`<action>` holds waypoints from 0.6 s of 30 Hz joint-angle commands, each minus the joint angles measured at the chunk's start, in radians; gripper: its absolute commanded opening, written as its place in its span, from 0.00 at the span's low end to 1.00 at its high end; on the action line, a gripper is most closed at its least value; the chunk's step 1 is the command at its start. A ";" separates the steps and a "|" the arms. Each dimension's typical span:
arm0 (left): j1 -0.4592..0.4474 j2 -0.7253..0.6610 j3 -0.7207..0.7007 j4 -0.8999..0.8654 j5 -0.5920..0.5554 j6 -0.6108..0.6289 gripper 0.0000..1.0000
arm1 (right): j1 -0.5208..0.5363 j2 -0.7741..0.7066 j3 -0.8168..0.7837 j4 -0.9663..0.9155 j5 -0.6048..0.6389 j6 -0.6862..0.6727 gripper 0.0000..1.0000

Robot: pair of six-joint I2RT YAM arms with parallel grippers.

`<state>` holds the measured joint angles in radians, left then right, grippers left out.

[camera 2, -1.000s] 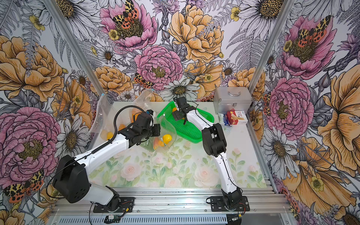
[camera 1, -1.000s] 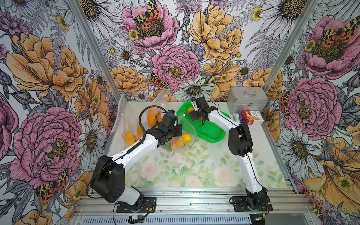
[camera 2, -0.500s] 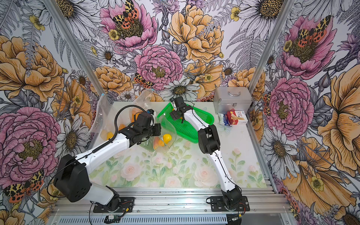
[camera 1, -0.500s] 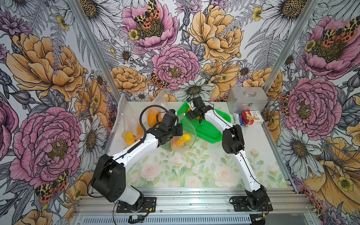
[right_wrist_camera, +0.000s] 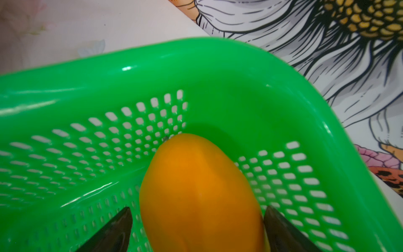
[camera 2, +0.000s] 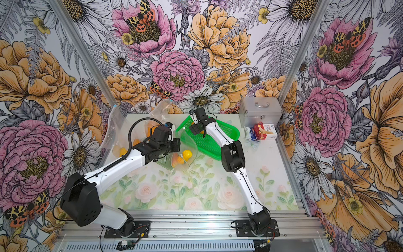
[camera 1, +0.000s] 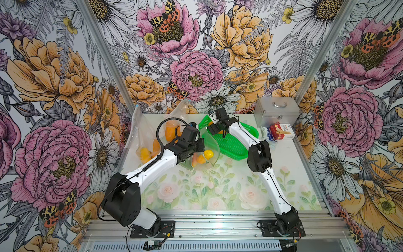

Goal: Place the mango in a zip-top bag and seal the zipper
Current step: Pick up the mango from the basket.

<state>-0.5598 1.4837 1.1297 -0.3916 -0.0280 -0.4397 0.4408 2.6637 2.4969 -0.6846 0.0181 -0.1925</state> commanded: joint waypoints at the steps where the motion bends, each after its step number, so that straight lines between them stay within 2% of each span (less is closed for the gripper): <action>1: 0.006 0.009 0.021 0.017 0.020 -0.007 0.00 | -0.008 0.024 0.025 -0.042 -0.026 -0.001 0.97; 2: 0.006 0.008 0.021 0.017 0.020 -0.008 0.00 | -0.008 0.024 0.026 -0.046 -0.019 0.000 0.99; 7: 0.008 0.012 0.023 0.017 0.025 -0.008 0.00 | -0.009 0.034 0.033 -0.094 -0.037 -0.019 0.99; 16: 0.014 0.013 0.022 0.018 0.022 -0.013 0.00 | -0.010 0.034 0.035 -0.119 -0.034 -0.018 0.79; 18: 0.014 0.015 0.022 0.018 0.025 -0.014 0.00 | -0.011 0.018 0.027 -0.119 -0.037 -0.013 0.71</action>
<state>-0.5541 1.4868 1.1297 -0.3916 -0.0273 -0.4412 0.4370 2.6808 2.5050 -0.7818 -0.0132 -0.2119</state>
